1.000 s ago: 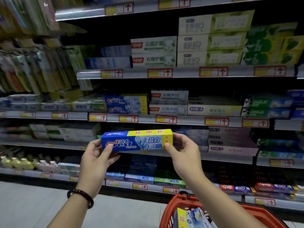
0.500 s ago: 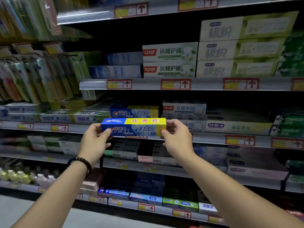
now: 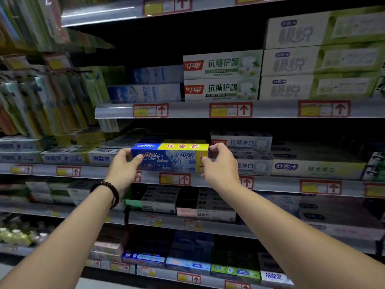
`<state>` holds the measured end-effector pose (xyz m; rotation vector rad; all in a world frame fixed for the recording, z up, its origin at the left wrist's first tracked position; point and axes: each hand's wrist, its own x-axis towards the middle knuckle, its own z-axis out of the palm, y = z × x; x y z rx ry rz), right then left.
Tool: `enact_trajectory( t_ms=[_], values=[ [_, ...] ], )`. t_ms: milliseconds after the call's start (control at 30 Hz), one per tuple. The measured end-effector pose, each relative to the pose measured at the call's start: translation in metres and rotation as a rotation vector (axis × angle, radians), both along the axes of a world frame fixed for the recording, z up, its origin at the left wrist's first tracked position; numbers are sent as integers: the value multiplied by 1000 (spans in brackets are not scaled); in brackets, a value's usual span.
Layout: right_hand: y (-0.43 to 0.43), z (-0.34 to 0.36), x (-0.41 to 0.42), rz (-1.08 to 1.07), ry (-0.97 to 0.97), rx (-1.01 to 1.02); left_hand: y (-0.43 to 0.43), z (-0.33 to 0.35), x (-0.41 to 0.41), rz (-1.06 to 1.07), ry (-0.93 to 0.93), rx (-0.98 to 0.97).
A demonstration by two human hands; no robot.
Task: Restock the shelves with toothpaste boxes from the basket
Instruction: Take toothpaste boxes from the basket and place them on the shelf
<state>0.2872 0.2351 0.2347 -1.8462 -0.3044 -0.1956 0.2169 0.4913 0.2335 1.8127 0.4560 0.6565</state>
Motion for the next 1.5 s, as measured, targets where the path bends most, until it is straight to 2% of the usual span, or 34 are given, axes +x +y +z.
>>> enact_trajectory(
  t_ms=[300,600,867,1233,1500],
  values=[
    [10,-8,20,-19,105,15,4,1,21,-6,43,24],
    [13,-10,26,-35,107,2,8,-2,27,-13,3,-38],
    [11,0,23,-55,124,-32,4,1,25,9,-21,30],
    [10,2,26,-82,56,-30,4,4,25,23,-40,78],
    [20,7,36,-69,42,-121,9,7,39,34,-14,71]
  ],
)
